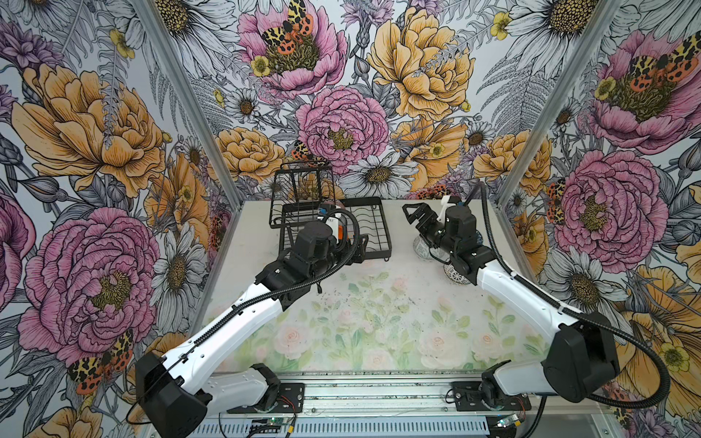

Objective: Load bowls into a dish rack
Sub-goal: Pick up the bowl from the top-right of the table.

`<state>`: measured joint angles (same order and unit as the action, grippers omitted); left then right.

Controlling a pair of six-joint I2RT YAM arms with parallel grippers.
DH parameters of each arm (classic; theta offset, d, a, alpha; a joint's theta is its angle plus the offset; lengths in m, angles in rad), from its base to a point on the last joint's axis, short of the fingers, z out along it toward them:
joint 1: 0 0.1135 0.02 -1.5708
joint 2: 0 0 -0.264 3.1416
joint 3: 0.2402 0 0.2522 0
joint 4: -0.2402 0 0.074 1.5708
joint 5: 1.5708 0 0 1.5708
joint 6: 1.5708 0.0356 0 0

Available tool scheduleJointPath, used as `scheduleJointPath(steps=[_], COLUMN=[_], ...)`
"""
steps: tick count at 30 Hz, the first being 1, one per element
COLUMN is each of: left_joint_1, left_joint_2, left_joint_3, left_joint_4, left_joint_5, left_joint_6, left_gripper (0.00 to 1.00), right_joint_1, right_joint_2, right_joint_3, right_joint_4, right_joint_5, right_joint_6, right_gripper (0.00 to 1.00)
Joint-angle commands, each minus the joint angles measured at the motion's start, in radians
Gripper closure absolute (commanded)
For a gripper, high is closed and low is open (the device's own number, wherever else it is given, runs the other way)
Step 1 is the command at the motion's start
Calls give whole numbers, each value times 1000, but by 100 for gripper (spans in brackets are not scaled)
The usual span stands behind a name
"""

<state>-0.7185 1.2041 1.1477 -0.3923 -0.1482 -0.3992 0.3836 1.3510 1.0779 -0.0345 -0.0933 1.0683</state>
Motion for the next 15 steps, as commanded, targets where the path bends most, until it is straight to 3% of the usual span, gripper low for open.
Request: scheduleJointPath(steps=[1,8,15], left_joint_1=[-59,-152,-171], left_joint_2=[57,239,369], left_joint_3=[53,145,218], left_joint_4=[9,16,47], left_joint_5=[-85,-110,-69], left_joint_6=[-31,-63,-84], left_gripper=[1,1,1], right_joint_1=[-20,-40,-50], right_joint_2=[-108,-278,-398], right_joint_3=[-9,-66,-133], right_joint_4=[-170,-308,-379], right_joint_5=[93,194,279], right_joint_6=[-149,-258,-303], right_gripper=[1,1,1])
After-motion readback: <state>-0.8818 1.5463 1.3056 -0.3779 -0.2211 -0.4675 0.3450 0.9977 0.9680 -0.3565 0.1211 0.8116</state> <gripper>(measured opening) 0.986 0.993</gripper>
